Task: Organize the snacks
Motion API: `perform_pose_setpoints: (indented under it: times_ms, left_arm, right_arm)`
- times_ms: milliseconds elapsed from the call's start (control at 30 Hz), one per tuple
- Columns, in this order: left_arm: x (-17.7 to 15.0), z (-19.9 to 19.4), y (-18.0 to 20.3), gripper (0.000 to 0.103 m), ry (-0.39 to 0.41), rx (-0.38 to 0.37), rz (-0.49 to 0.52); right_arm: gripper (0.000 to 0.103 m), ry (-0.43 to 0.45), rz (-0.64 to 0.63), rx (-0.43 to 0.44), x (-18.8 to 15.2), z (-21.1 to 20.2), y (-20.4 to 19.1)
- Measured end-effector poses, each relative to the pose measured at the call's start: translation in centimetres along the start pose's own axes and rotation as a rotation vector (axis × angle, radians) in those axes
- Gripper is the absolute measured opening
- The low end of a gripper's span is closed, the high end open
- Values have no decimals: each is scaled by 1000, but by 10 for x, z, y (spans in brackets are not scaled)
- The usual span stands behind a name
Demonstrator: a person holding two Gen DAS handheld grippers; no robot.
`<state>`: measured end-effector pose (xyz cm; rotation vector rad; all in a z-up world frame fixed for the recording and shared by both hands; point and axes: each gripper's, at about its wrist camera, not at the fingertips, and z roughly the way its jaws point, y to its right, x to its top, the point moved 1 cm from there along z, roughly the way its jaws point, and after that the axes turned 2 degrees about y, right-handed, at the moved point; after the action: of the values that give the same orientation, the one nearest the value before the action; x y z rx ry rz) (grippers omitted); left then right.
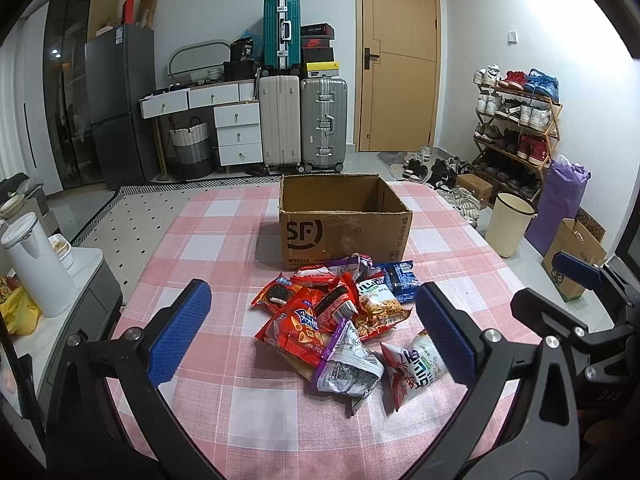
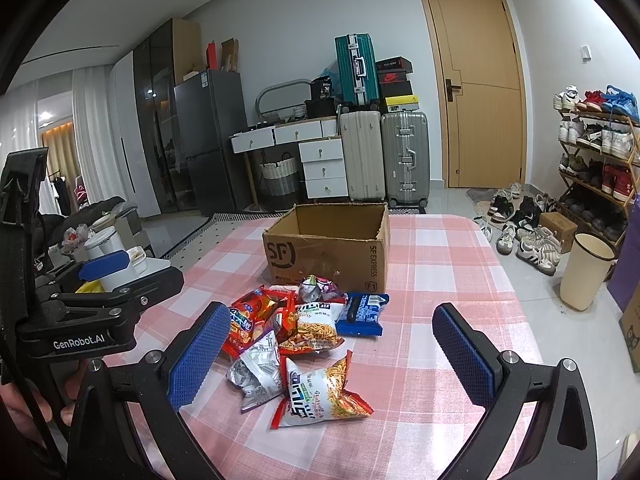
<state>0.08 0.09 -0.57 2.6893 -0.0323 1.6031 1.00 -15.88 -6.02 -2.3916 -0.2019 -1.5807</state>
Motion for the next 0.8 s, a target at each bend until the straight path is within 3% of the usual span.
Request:
perform_pose_setpoints:
  times_ms: [800]
  left_arm:
    - [-7,-1,1,102,-7,-21,-20]
  right_arm:
    - [103,-13,6,19,-9,6,-1]
